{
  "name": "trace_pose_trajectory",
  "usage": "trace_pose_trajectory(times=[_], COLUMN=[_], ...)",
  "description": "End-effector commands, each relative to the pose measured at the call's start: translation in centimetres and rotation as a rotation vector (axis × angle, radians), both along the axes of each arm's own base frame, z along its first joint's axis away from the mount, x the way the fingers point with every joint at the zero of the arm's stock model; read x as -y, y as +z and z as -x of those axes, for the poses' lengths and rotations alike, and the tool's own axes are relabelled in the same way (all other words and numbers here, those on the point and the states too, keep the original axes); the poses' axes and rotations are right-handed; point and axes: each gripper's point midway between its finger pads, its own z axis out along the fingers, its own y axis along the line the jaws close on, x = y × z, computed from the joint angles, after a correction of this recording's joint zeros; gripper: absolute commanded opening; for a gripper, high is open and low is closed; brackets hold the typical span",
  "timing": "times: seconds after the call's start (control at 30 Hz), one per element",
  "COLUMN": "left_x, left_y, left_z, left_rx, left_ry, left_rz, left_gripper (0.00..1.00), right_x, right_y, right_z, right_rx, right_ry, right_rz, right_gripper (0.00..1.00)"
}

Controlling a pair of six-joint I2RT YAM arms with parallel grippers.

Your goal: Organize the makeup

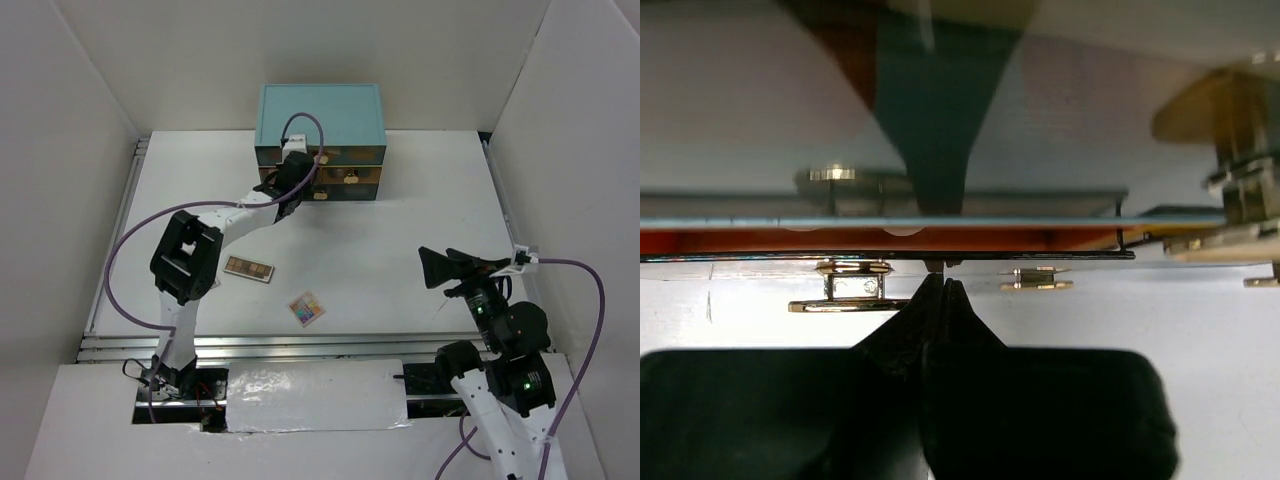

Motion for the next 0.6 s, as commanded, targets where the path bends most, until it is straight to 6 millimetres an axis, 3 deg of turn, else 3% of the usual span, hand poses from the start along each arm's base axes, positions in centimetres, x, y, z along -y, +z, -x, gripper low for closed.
trace_pose_trajectory(times=[0.0, 0.27, 0.3, 0.33, 0.37, 0.4, 0.43, 0.47, 0.5, 0.53, 0.57], left_x=[0.9, 2.0, 2.1, 2.3, 2.3, 2.5, 2.1, 2.0, 1.8, 1.6, 1.0], left_y=[2.7, 3.9, 4.0, 4.2, 4.3, 6.3, 5.0, 5.7, 6.2, 8.8, 8.1], left_z=[-2.2, -3.0, -2.8, -2.3, -1.8, -0.7, 0.6, 1.5, 2.3, 3.7, 4.8], left_rx=[0.095, 0.127, 0.122, 0.113, 0.108, 0.127, 0.095, 0.105, 0.11, 0.146, 0.129], left_ry=[-0.024, -0.078, -0.085, -0.102, -0.112, -0.125, -0.128, -0.136, -0.129, -0.133, -0.125], left_rz=[0.034, 0.038, 0.042, 0.054, 0.065, 0.107, 0.108, 0.12, 0.137, 0.16, 0.149], left_gripper=[0.0, 0.0, 0.0, 0.0, 0.02, 0.07, 0.1, 0.16, 0.29, 0.36, 0.43], right_x=[-1.1, -3.8, -4.1, -4.9, -5.4, -6.0, -6.3, -6.9, -7.2, -7.4, -7.8], right_y=[0.5, -4.2, -3.6, -6.2, -6.8, -7.9, -8.4, -8.8, -7.9, -8.7, -10.4], right_z=[-1.2, -4.4, -4.8, -5.6, -6.1, -7.1, -7.6, -7.9, -8.4, -8.9, -9.9], right_rx=[0.03, -0.07, -0.035, -0.091, -0.094, -0.122, -0.148, -0.179, -0.149, -0.169, -0.229], right_ry=[0.039, 0.128, 0.144, 0.172, 0.19, 0.206, 0.212, 0.233, 0.248, 0.251, 0.241], right_rz=[-0.036, -0.129, -0.153, -0.157, -0.176, -0.221, -0.238, -0.27, -0.295, -0.319, -0.346], right_gripper=[1.0, 1.0, 1.0, 1.0, 1.0, 1.0, 1.0, 1.0, 1.0, 1.0, 1.0])
